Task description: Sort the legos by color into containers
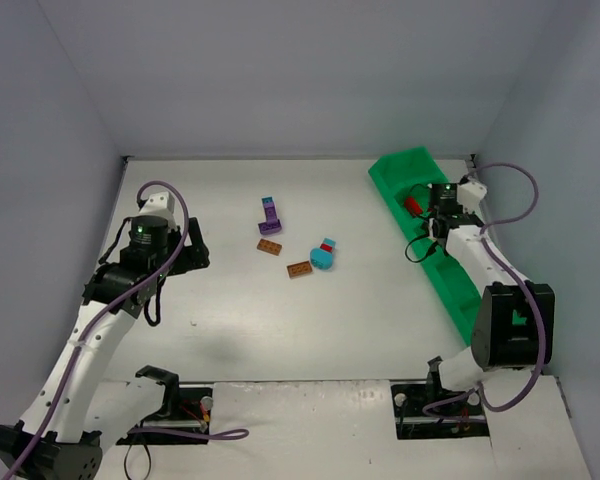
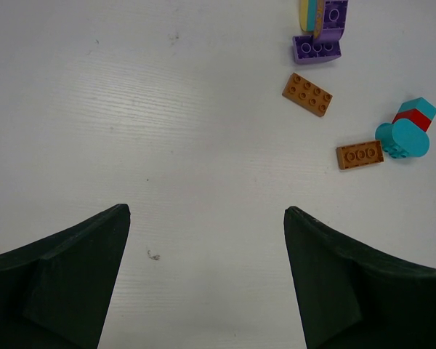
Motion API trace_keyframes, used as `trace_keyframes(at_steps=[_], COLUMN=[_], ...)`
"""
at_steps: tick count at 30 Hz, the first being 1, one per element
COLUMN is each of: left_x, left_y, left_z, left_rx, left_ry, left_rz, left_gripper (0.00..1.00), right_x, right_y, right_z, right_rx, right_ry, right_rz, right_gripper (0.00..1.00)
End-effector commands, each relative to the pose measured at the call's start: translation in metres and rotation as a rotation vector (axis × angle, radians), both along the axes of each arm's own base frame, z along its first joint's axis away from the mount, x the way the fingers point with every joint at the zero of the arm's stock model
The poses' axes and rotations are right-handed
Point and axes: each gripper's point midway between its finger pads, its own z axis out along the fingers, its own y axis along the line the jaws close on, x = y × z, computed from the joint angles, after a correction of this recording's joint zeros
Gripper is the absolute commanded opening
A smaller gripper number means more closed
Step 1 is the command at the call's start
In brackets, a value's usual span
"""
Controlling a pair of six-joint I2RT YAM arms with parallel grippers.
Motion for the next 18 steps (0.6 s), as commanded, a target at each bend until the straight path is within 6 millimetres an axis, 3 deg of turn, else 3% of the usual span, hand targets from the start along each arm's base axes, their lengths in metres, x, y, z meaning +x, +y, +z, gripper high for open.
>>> trace_keyframes(at_steps=[1, 3, 5, 6, 11, 15, 18], left_x=[0.012, 0.012, 0.012, 0.012, 0.011, 0.009, 0.009], left_y=[-0.007, -0.007, -0.007, -0.007, -0.007, -0.006, -0.006], left_z=[0.020, 0.019, 0.020, 0.020, 0.020, 0.019, 0.019], left_rx=[-0.027, -0.028, -0.028, -0.028, -0.028, -0.026, -0.026], left_ry=[-0.074, -0.072, -0.075, -0.075, -0.073, -0.072, -0.072], left_rz=[-0.015, -0.016, -0.015, -0.015, -0.016, -0.014, -0.014], left_gripper=[0.80, 0.80, 0.80, 0.80, 0.80, 0.80, 0.80], right_x=[-0.004, -0.003, 0.005, 0.009, 0.023, 0.031, 0.043], right_y=[-0.025, -0.039, -0.039, -0.039, -0.033, -0.025, 0.007], right_z=[0.009, 0.001, 0.000, -0.006, 0.000, 0.014, 0.032], right_rx=[0.043, 0.054, 0.056, 0.058, 0.095, 0.072, 0.065], right_ry=[-0.048, -0.029, -0.024, -0.004, -0.029, -0.048, -0.091], right_rz=[-0.134, -0.169, -0.158, -0.154, -0.140, -0.079, 0.080], right_gripper=[0.02, 0.09, 0.22, 0.24, 0.55, 0.61, 0.61])
